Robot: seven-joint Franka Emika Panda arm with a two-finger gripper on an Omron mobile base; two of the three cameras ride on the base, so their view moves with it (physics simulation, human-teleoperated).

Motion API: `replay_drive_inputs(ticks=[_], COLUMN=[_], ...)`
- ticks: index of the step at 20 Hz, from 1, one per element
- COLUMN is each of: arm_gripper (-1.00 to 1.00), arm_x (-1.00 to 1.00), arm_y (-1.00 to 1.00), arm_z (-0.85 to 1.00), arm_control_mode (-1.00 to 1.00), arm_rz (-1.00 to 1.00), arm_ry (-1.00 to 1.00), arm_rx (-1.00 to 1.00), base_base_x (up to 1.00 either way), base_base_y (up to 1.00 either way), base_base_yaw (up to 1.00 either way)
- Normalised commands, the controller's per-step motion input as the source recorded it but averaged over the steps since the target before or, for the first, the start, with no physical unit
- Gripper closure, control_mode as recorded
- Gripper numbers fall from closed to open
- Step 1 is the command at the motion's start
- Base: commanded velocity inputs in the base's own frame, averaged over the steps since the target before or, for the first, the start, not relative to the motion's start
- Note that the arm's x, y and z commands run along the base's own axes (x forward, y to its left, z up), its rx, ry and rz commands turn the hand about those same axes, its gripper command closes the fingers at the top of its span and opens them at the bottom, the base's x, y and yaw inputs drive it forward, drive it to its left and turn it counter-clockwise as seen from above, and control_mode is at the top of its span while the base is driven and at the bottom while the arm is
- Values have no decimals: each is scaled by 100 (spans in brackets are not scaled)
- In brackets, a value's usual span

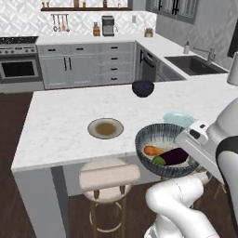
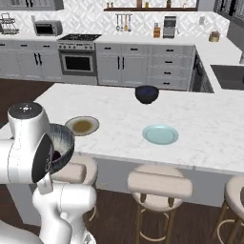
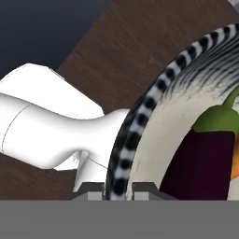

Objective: Pick the chicken drumstick and eggplant from their plates and place them in the bowl. Then put the bowl in the fridge.

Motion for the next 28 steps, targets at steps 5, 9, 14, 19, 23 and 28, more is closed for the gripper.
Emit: replay_drive_inputs(ticks=[5, 9, 14, 19, 23, 28], arm_gripper=[100, 100, 100, 100, 100, 100], arm_x=[0, 0, 0, 0, 0, 0], arm_y=[0, 0, 0, 0, 0, 0], arm_z=[0, 0, 0, 0, 0, 0], arm_control_mode=[100, 100, 100, 100, 100, 100], arm_rz=[0, 0, 0, 0, 0, 0], arm_ry=[0, 0, 0, 0, 0, 0], arm_rx=[0, 0, 0, 0, 0, 0], base_base_x=[20, 21, 17, 12, 16, 29], base_base_y=[100, 100, 100, 100, 100, 100], base_base_yaw=[-11, -12, -10, -7, -6, -1])
